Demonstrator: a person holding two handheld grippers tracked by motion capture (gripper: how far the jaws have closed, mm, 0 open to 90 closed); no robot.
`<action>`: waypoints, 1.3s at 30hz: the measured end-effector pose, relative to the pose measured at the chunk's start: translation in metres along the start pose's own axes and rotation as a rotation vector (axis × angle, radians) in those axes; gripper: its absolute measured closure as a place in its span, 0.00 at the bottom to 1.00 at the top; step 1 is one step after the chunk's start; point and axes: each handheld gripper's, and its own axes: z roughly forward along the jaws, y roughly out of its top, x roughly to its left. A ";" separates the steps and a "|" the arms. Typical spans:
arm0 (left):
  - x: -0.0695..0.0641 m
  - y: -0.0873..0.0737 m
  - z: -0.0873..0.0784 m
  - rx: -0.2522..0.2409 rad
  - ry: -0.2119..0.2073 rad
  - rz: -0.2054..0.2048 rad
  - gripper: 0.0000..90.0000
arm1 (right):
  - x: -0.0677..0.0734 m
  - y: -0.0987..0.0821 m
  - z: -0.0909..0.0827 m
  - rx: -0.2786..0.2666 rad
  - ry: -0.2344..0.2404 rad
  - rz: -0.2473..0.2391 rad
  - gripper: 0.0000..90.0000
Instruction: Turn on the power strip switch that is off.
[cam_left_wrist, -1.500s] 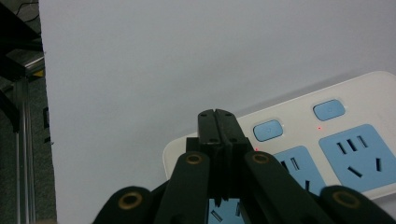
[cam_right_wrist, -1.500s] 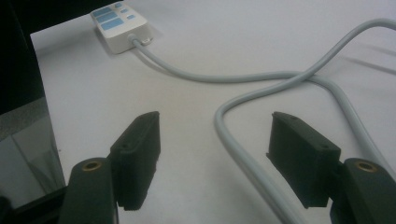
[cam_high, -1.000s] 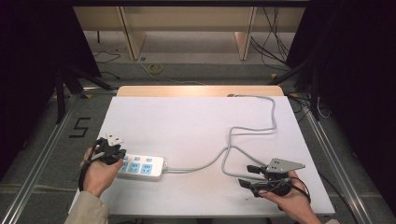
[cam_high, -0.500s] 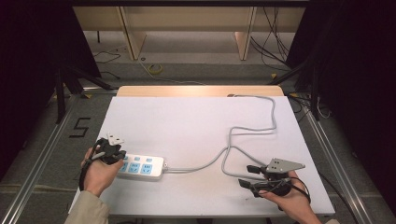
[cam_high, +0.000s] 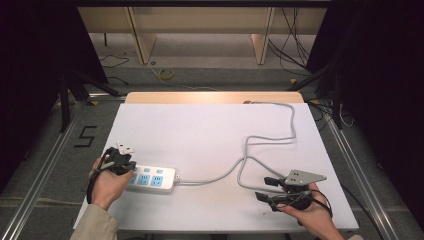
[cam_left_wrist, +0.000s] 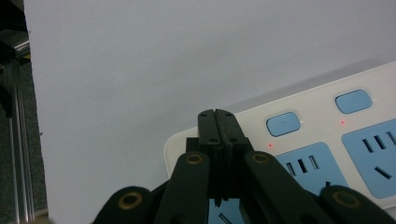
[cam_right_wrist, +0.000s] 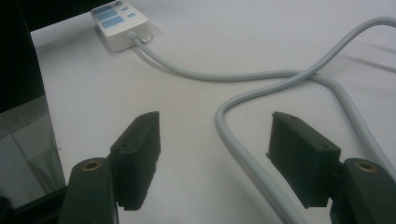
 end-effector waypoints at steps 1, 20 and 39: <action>0.000 0.000 0.000 0.001 0.000 0.000 1.00 | 0.000 0.000 0.000 0.001 -0.001 0.000 0.39; 0.002 0.001 0.004 0.021 -0.012 -0.004 1.00 | 0.000 0.000 0.000 0.002 0.004 0.001 0.39; 0.002 0.002 0.007 0.024 -0.021 -0.015 1.00 | 0.001 0.000 0.000 0.004 0.004 -0.002 0.39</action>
